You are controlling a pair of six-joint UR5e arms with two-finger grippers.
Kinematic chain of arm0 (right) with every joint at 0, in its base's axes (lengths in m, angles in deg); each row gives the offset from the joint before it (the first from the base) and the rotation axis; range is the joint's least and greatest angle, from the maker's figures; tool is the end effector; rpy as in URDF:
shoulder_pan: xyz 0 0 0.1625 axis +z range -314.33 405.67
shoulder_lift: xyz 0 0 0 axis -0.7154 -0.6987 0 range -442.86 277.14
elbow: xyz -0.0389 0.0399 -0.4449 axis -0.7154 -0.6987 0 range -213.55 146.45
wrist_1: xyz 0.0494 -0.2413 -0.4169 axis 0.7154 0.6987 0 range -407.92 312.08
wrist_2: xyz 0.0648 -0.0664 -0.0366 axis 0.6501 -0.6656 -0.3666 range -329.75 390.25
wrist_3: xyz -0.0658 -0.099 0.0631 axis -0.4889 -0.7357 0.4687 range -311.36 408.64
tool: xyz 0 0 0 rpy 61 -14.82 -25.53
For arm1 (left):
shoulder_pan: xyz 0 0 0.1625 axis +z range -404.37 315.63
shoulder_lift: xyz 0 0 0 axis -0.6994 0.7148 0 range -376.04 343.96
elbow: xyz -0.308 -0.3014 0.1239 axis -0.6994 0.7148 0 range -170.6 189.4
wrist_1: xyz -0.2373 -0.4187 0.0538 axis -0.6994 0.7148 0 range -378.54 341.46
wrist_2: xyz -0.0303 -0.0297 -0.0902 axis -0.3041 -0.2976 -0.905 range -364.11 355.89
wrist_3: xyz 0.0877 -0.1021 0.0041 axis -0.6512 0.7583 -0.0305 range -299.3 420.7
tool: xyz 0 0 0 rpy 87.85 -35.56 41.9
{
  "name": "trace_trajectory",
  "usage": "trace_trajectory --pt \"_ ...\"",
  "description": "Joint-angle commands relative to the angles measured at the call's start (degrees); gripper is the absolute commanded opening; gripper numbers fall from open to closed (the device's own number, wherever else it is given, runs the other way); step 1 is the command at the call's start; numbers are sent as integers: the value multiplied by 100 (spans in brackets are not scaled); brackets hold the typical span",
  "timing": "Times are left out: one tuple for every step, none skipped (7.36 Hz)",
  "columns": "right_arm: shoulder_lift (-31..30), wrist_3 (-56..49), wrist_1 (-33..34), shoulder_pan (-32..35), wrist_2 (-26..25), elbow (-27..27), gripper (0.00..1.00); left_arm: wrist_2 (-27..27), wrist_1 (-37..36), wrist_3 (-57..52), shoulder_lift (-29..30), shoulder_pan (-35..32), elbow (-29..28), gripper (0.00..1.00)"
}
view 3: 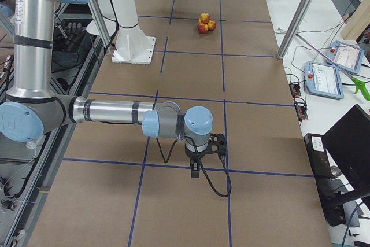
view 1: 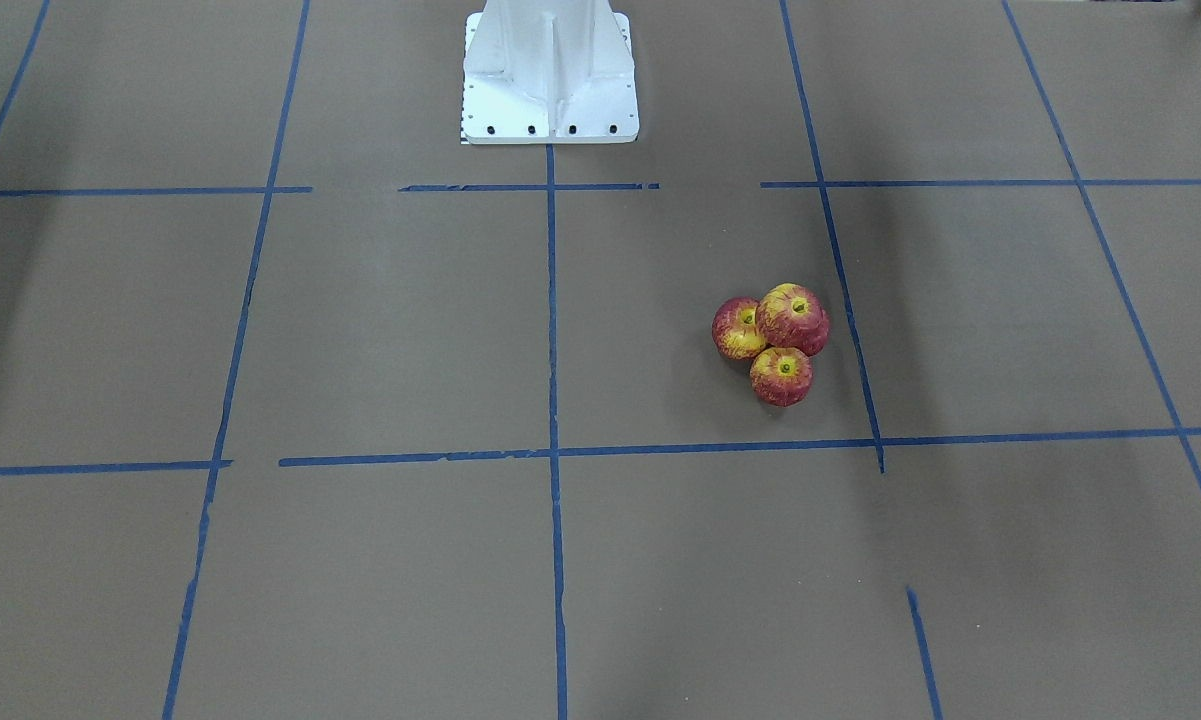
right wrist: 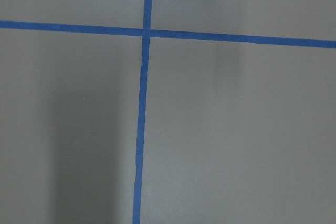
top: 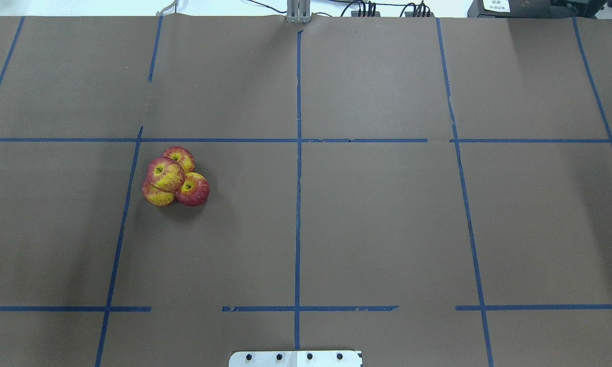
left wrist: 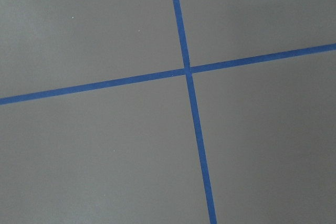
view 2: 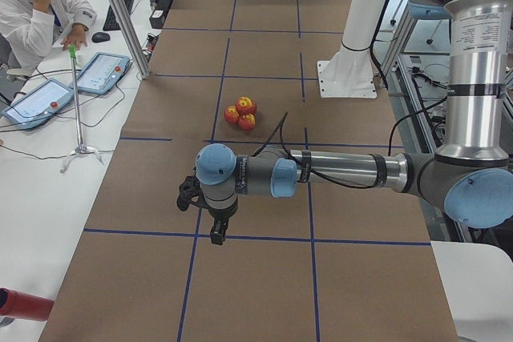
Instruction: Stack apples
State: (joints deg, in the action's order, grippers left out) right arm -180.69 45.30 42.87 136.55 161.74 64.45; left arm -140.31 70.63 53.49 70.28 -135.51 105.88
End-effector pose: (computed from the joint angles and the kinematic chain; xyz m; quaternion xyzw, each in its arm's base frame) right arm 0.0518 -0.5023 0.7072 0.0081 -0.3541 -0.0183 0.9350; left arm -0.0468 -0.5382 0.6769 0.0443 0.3900 0.0555 0.9181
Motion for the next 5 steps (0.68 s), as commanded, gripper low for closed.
trace_trajectory --pt "0 0 0 0 0 0 100 -161 -459 72 -90 -36 397 100" --pt "0 0 0 0 0 0 100 -187 -453 63 -90 -27 433 100" --pt "0 0 0 0 0 0 100 -196 -400 11 -29 -36 450 100" --pt "0 0 0 0 0 0 100 -179 -374 10 -2 -36 503 100" --pt "0 0 0 0 0 0 100 -179 -374 10 -45 -36 651 100"
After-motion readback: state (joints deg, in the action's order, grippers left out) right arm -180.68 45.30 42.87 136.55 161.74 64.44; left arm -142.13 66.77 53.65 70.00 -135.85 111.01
